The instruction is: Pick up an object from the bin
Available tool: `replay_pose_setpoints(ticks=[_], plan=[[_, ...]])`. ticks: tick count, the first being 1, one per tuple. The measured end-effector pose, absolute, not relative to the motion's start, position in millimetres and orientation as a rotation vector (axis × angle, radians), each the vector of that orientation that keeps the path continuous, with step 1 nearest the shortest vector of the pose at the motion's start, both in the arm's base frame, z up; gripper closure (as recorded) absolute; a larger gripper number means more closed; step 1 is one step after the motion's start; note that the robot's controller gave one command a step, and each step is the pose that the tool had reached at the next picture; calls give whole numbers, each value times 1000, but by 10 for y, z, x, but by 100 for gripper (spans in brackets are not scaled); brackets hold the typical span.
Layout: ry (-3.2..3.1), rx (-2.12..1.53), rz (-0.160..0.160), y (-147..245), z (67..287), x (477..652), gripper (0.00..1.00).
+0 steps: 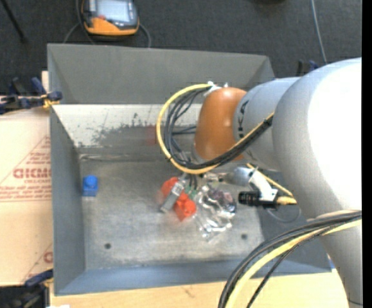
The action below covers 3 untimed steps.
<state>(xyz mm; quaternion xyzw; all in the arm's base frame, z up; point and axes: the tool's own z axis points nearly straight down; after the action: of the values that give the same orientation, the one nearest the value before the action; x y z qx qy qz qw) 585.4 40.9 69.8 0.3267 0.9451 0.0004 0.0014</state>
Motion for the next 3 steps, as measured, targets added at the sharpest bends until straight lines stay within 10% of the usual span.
replay_pose_setpoints(ticks=[1,2,3], plan=[[2965,1023,1,397,704,5866,0],[2966,1024,2,400,704,5865,100],[2964,1017,4,388,1209,5889,100]])
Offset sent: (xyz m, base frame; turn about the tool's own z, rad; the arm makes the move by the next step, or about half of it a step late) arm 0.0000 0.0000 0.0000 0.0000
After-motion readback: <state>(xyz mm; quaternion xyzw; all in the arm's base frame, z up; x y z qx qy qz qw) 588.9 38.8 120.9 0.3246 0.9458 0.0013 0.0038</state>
